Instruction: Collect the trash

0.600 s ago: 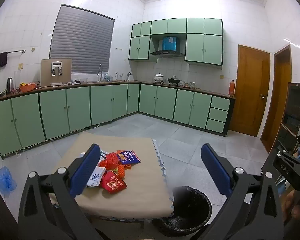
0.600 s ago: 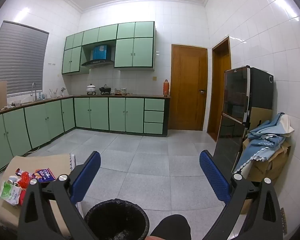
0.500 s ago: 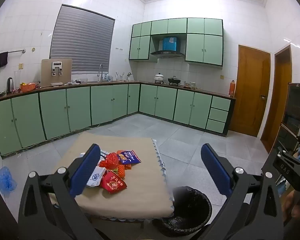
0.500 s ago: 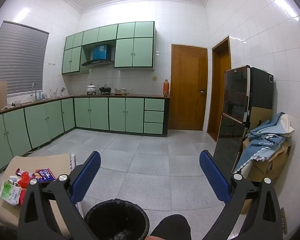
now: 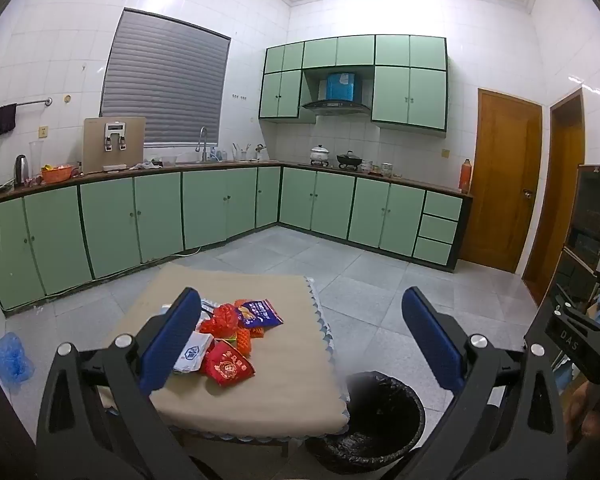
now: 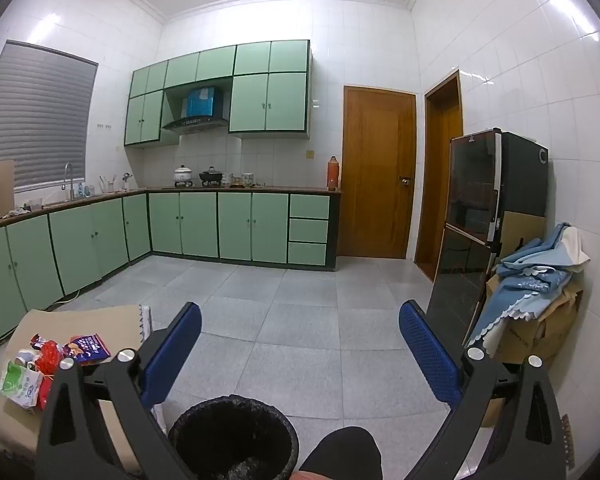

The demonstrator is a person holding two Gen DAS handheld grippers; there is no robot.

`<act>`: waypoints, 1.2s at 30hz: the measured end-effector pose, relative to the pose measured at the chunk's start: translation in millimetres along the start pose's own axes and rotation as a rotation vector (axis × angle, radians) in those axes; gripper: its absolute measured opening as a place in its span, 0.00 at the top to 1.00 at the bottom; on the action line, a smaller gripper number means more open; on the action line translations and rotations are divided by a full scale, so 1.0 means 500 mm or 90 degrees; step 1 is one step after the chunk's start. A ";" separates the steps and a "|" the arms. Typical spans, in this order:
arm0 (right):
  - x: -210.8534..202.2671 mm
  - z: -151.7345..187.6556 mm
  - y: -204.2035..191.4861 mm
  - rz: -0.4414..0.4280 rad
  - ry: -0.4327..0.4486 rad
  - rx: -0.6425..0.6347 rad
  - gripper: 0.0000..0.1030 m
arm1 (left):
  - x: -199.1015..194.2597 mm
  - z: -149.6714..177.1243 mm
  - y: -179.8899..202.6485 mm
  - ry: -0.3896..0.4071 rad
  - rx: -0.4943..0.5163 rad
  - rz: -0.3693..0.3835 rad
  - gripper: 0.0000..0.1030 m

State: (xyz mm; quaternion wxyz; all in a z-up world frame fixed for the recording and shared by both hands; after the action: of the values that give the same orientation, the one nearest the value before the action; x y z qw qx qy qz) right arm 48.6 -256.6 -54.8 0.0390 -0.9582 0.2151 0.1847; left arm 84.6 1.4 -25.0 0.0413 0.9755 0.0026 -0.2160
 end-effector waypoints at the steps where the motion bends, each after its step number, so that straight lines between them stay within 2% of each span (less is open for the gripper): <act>1: -0.001 0.001 0.001 0.000 0.000 0.000 0.06 | -0.001 0.000 -0.001 0.000 0.000 0.000 0.05; 12: 0.008 0.002 0.008 0.000 -0.006 -0.001 0.06 | -0.006 -0.004 -0.038 0.000 -0.002 0.000 0.05; 15: 0.010 0.000 0.003 0.000 -0.007 -0.004 0.06 | 0.010 0.004 -0.007 -0.002 0.000 -0.004 0.05; 36: 0.015 0.004 0.003 0.001 -0.009 -0.009 0.06 | 0.010 0.006 -0.007 -0.003 -0.001 -0.002 0.05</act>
State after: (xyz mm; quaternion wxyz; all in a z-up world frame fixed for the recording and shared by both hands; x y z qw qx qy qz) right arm 53.4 -260.7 -59.3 0.0336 -0.9568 0.2144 0.1933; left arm 88.1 4.8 -30.1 0.0414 0.9749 0.0043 -0.2186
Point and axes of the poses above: each gripper's, at about its wrist camera, not at the fingertips, and x roughly the way its jaws point, y to its right, z to its underside, the point moved 9 cm from there along x, roughly the way its jaws point, and after that the axes turned 9 degrees about -y, right-handed, at the moved point
